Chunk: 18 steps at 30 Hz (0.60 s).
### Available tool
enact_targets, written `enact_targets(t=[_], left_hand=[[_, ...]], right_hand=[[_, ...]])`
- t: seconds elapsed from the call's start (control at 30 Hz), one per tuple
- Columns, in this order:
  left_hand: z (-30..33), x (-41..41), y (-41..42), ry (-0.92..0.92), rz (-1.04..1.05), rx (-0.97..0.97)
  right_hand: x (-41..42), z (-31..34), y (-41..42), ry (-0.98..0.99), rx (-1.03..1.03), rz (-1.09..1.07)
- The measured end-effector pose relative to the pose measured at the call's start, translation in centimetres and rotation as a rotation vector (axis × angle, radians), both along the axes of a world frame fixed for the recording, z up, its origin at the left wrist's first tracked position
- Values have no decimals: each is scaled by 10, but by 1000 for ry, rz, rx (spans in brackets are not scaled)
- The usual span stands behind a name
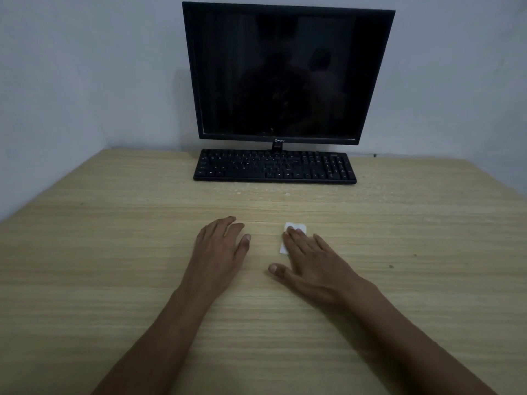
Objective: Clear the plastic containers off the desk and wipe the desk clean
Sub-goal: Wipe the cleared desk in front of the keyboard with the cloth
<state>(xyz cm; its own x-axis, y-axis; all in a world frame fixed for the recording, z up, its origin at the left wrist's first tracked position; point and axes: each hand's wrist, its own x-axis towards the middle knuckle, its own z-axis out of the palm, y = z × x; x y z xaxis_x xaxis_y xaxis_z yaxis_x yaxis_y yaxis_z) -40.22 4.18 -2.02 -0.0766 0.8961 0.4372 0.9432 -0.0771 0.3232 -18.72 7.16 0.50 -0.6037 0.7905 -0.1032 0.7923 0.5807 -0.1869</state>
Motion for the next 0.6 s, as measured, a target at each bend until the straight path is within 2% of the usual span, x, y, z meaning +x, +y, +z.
enact_targets(t=[0.27,0.6], left_hand=[[1,-2,-2,-69,49,-22],[5,1,-1,-145,61,-39]], right_hand=[[44,5,54,-70,-16,-174],[-19,1,100,-59,2,-18]])
